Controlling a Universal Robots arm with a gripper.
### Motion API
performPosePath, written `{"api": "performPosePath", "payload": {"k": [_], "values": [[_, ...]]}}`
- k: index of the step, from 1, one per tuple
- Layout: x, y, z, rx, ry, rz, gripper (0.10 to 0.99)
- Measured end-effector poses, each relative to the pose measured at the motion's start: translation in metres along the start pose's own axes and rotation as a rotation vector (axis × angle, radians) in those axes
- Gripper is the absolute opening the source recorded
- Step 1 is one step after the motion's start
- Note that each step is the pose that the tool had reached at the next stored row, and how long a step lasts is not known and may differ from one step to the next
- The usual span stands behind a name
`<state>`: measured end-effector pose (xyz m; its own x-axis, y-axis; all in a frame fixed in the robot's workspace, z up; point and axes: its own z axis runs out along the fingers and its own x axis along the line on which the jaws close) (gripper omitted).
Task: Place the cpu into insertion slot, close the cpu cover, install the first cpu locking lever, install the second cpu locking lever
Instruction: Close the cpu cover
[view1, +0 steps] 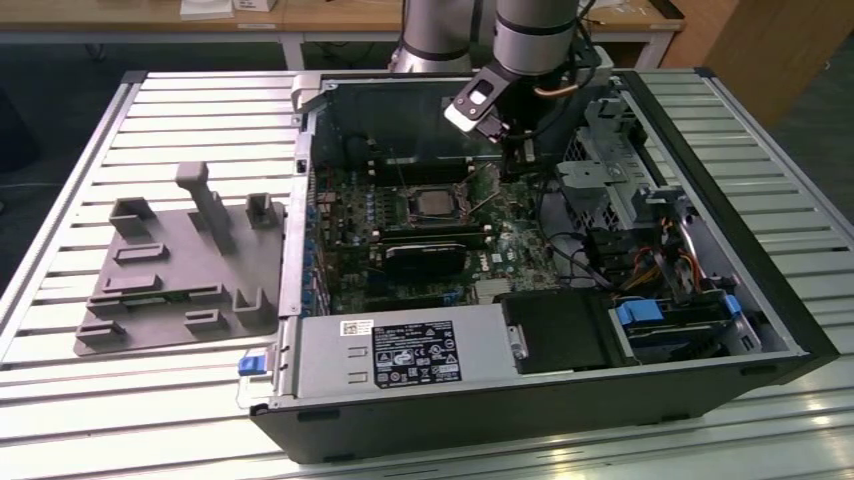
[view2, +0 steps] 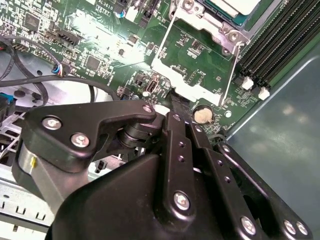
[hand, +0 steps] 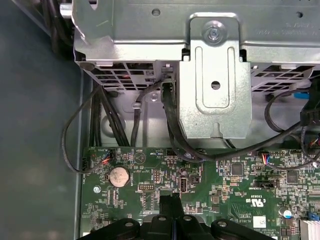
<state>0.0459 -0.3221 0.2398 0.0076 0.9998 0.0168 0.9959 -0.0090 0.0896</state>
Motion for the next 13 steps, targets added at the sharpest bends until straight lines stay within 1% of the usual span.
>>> {"api": "performPosePath", "payload": {"k": [3, 4, 5, 8, 10, 12, 13], "values": [[0.0000, 0.0000, 0.0001, 0.000, 0.0000, 0.000, 0.106], [0.0000, 0.0001, 0.0002, 0.003, 0.0002, 0.000, 0.106], [0.0001, 0.0003, 0.0004, 0.014, 0.0004, 0.000, 0.106], [0.0000, 0.0013, 0.0008, 0.067, -0.0004, 0.001, 0.106], [0.0000, 0.0019, 0.0010, 0.100, -0.0008, 0.002, 0.106], [0.0001, 0.0020, 0.0014, 0.128, -0.0008, 0.002, 0.106], [0.0000, 0.0020, 0.0015, 0.138, -0.0011, 0.002, 0.106]]}}
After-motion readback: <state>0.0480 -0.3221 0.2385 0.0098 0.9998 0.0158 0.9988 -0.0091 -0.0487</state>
